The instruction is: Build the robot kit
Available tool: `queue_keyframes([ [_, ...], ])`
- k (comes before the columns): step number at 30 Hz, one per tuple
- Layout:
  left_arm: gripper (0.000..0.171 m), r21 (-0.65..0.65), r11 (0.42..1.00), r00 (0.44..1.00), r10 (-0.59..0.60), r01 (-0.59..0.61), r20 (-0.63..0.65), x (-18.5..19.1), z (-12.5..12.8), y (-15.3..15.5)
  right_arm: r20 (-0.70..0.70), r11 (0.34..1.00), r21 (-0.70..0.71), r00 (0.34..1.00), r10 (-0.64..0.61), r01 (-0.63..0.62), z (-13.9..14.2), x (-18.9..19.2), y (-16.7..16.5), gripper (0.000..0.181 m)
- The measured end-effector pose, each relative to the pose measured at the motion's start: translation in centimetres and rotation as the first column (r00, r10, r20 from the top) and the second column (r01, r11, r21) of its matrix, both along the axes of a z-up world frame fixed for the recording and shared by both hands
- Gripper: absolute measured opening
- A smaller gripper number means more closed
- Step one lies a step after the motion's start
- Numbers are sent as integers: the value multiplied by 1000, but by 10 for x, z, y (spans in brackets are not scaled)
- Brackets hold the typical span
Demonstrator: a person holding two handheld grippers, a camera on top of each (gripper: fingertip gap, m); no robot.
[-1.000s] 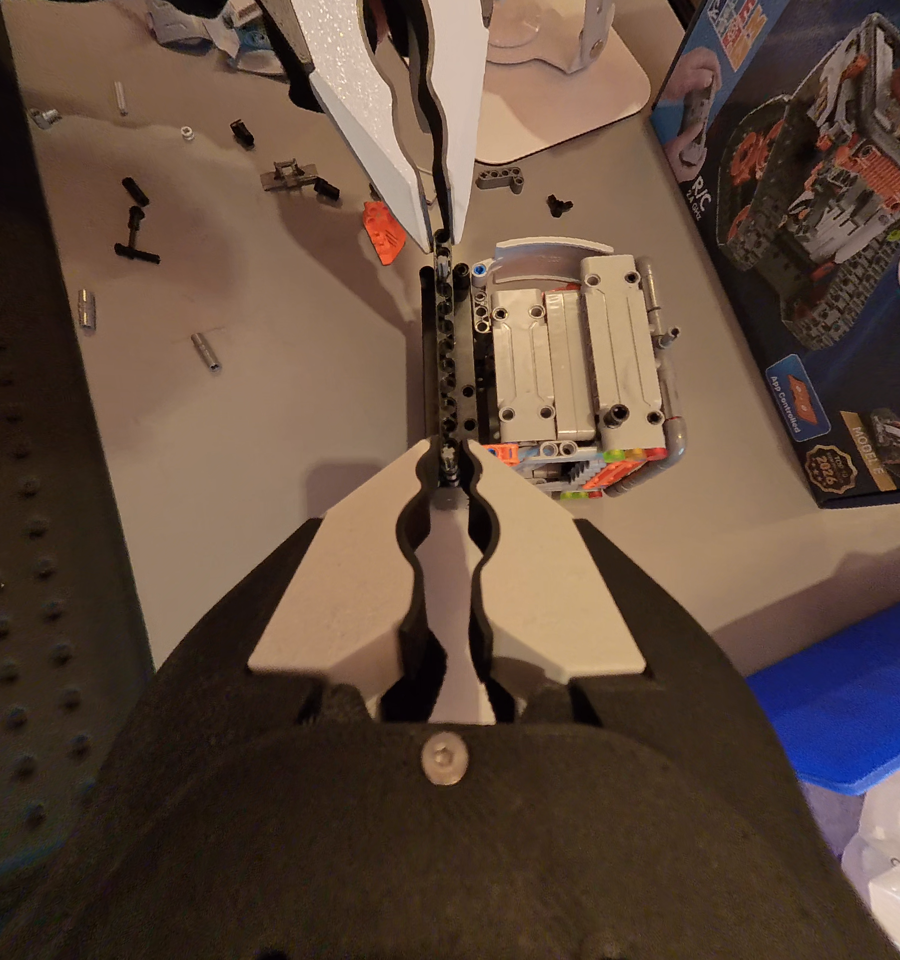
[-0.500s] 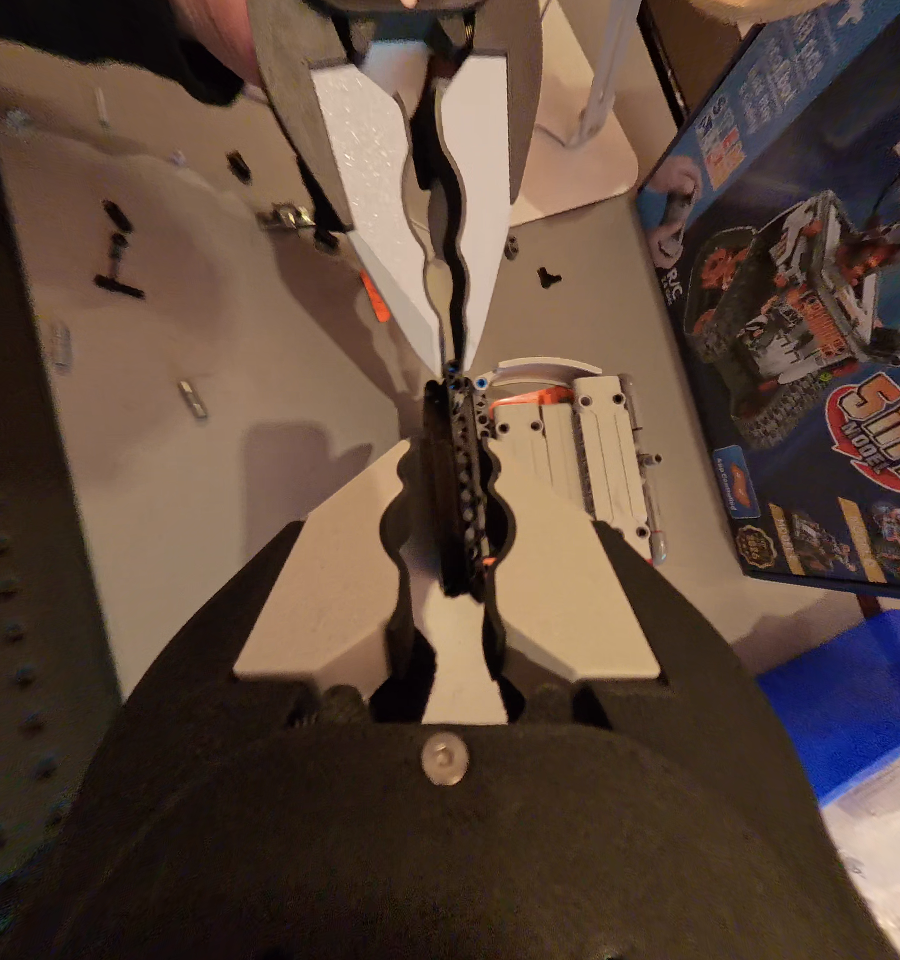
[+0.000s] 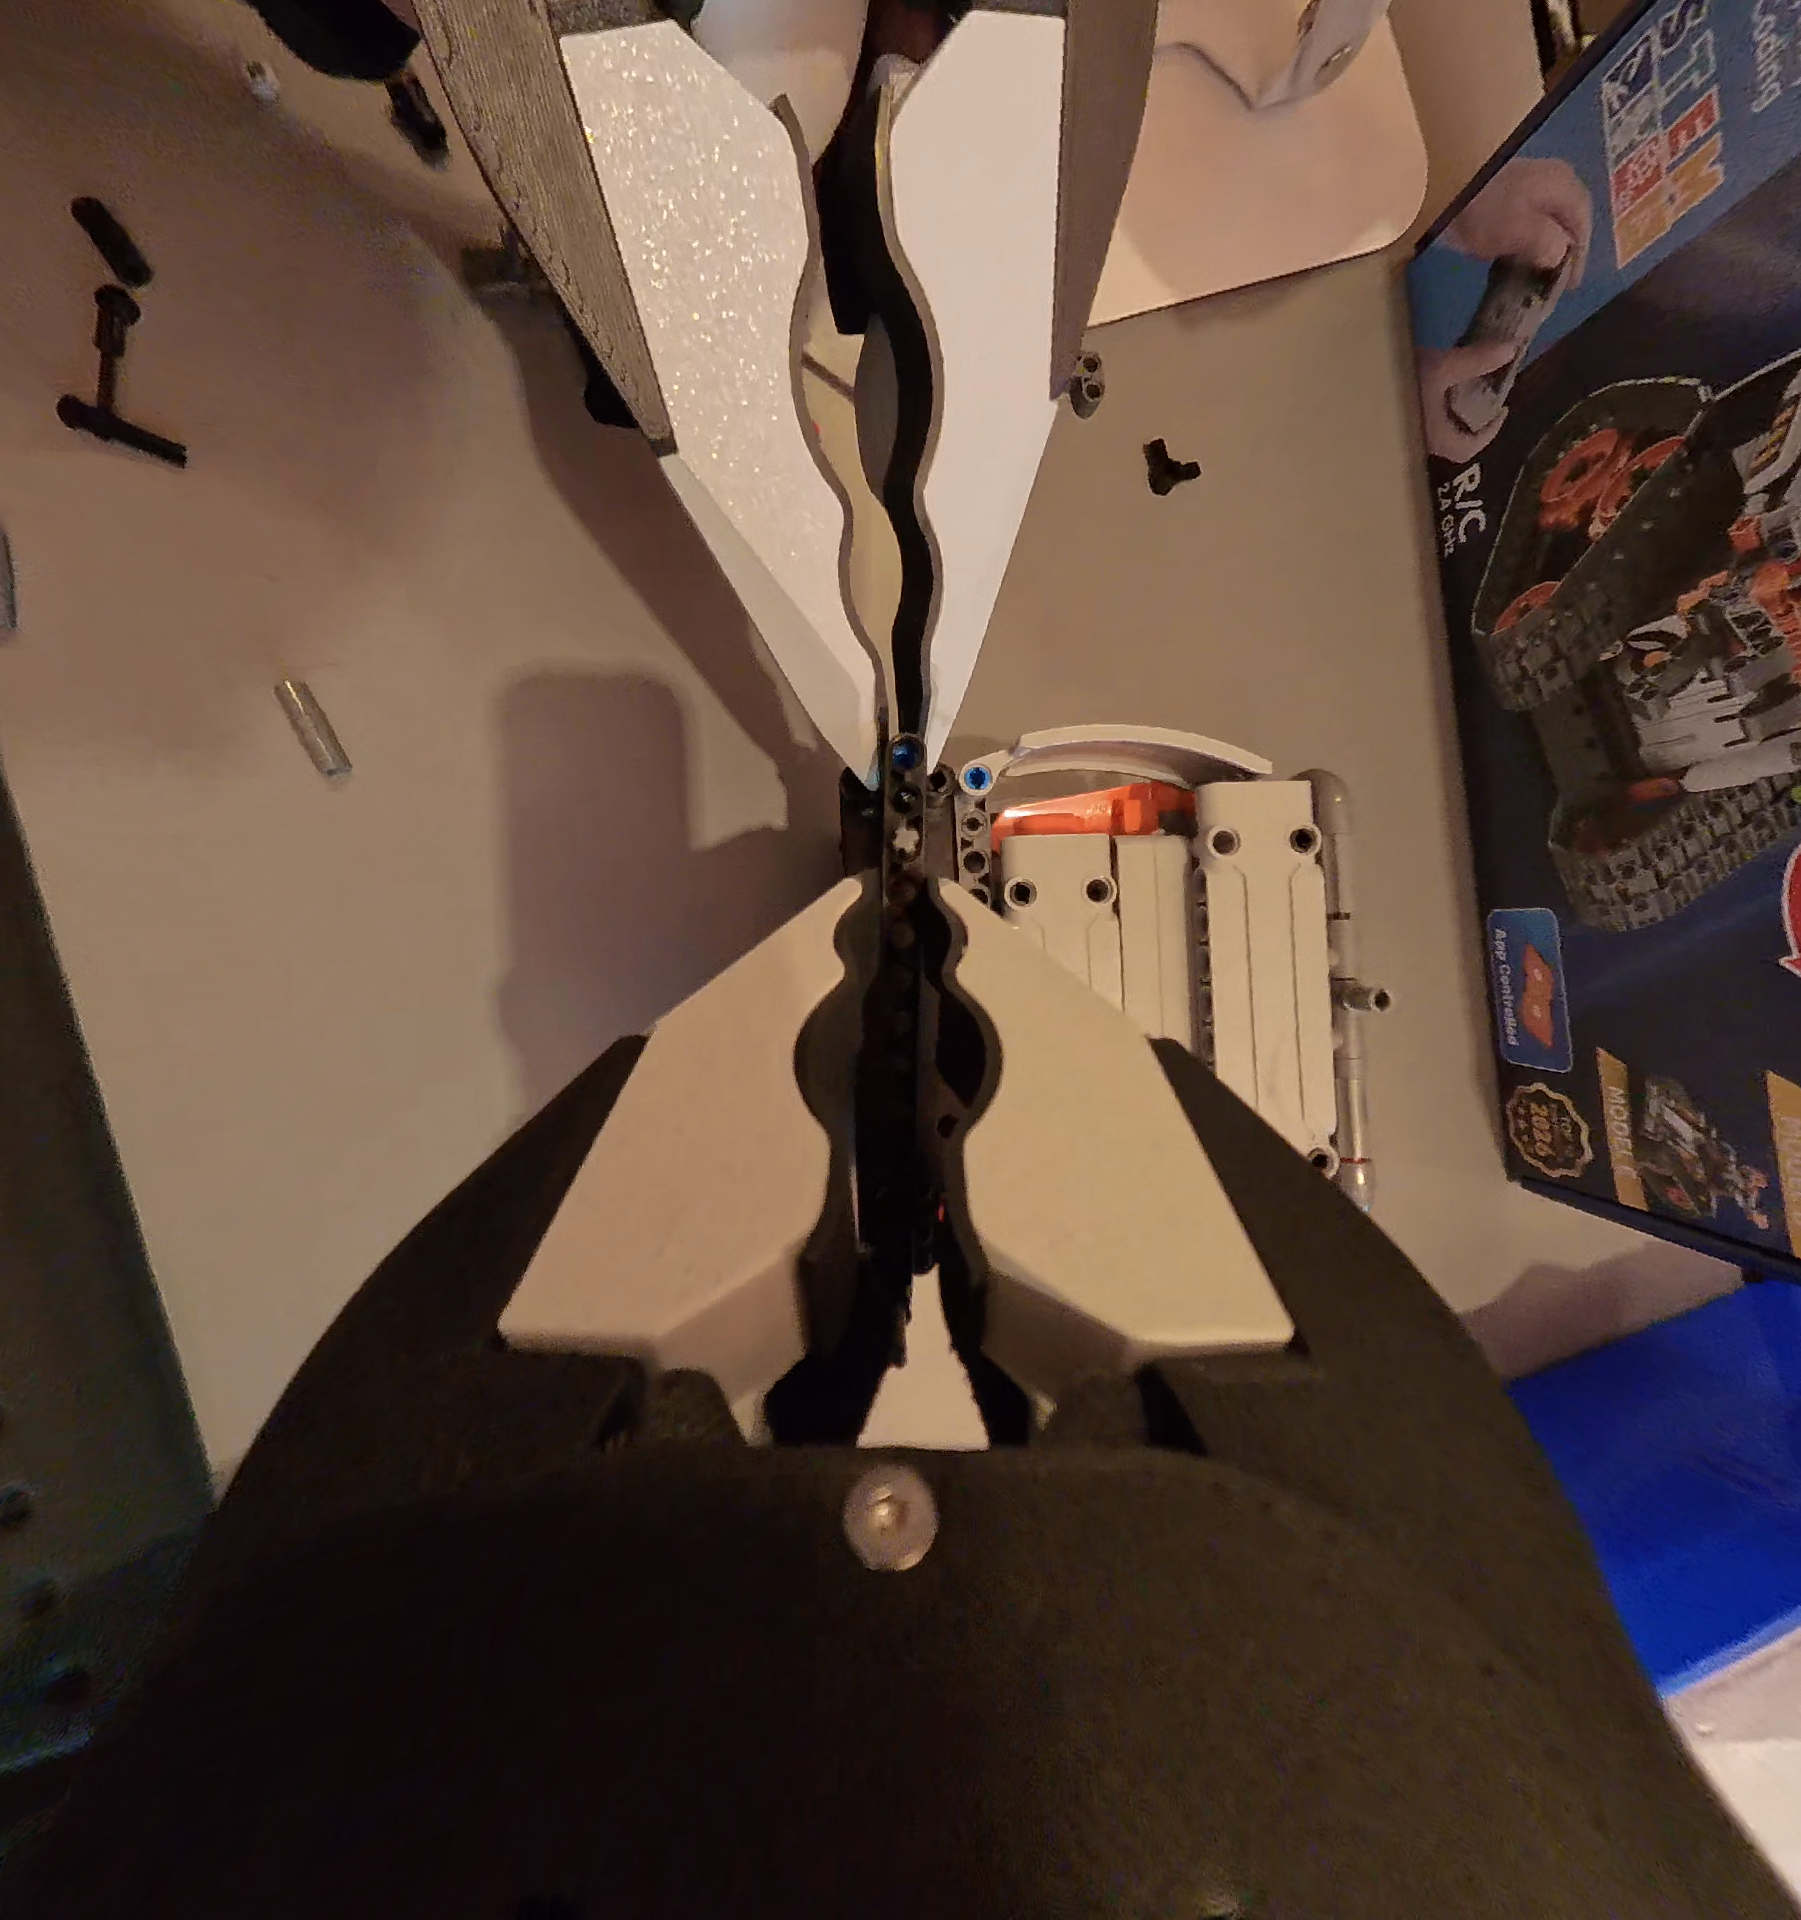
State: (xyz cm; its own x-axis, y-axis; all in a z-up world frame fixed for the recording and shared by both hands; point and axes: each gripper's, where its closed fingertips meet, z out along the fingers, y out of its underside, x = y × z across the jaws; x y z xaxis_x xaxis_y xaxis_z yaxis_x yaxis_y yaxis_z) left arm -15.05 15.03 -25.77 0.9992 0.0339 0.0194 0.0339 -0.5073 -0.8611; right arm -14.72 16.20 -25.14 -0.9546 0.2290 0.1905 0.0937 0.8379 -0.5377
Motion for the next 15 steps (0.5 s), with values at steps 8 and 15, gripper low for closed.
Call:
queue_keyframes([
  [8, 3, 20, 1000, 1000, 7, -6, -10, -1, 0, 2, 49, 999, -43, 999, 11, -9, 18, 0, -6, 16],
  [15, 4, 35, 999, 1000, 8, -8, 0, 0, 0, 3, 24, 999, -32, 1000, 18, -17, 9, -4, -12, 9],
])
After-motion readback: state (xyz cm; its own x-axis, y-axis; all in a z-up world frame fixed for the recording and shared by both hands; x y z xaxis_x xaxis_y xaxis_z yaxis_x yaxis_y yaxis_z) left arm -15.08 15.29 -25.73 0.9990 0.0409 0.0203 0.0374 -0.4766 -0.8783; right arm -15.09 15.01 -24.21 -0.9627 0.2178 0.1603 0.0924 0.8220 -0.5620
